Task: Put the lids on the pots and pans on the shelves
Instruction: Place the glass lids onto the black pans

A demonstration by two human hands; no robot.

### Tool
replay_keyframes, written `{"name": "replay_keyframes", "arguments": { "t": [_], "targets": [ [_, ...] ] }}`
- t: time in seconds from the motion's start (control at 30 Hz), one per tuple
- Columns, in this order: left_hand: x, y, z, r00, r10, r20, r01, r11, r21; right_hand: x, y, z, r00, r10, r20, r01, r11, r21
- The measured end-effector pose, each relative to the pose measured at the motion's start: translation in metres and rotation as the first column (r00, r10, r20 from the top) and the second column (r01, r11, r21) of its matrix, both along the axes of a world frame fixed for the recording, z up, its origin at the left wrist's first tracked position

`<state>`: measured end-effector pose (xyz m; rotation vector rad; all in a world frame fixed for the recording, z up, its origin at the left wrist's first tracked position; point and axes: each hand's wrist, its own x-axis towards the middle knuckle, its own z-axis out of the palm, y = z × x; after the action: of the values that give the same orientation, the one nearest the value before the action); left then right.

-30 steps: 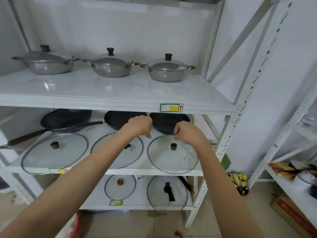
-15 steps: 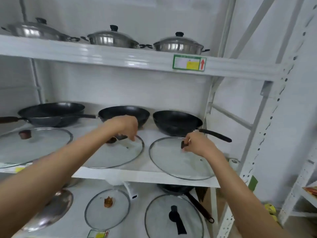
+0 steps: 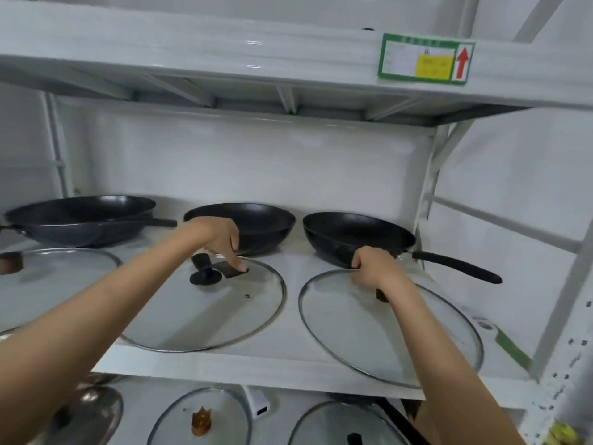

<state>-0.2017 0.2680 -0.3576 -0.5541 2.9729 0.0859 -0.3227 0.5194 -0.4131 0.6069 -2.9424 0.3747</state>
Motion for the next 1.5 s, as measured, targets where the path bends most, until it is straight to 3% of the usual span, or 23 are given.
{"name": "replay_keyframes", "arguments": {
  "t": [0.17, 0.4, 0.57, 0.87, 1.07, 1.23, 1.5],
  "targets": [
    [-0.024, -0.035, 0.008, 0.997, 0.04, -0.063, -0.041, 0.999, -0.024, -0.024, 0.019, 0.012, 0.999, -0.039, -0.026, 0.04, 0.998, 0.055],
    [-0.038, -0.043, -0.012, 0.996, 0.052, 0.075, -0.046, 0.996, -0.08, -0.029, 0.033, -0.004, 0.989, -0.062, 0.136, 0.045, 0.992, 0.12],
    [-0.035, -0.046, -0.02, 0.979, 0.174, 0.108, -0.157, 0.976, -0.148, -0.029, 0.027, -0.019, 0.986, -0.075, 0.152, 0.053, 0.988, 0.143],
    [-0.028, -0.057, -0.055, 0.959, 0.281, -0.037, -0.267, 0.939, 0.216, -0.015, 0.03, -0.03, 0.992, -0.128, 0.001, 0.128, 0.992, -0.008],
    [-0.02, -0.059, -0.05, 0.942, 0.319, -0.106, -0.247, 0.871, 0.426, -0.006, 0.032, -0.03, 0.995, -0.1, 0.025, 0.101, 0.994, -0.029],
    [-0.016, -0.053, -0.04, 0.94, 0.293, -0.173, -0.138, 0.794, 0.593, 0.004, 0.034, -0.023, 0.998, -0.041, 0.041, 0.044, 0.997, -0.063],
    [0.004, -0.042, -0.008, 0.914, 0.325, -0.243, -0.072, 0.721, 0.689, 0.028, 0.049, -0.002, 0.999, 0.016, 0.028, -0.013, 0.996, -0.087]
  ]
}}
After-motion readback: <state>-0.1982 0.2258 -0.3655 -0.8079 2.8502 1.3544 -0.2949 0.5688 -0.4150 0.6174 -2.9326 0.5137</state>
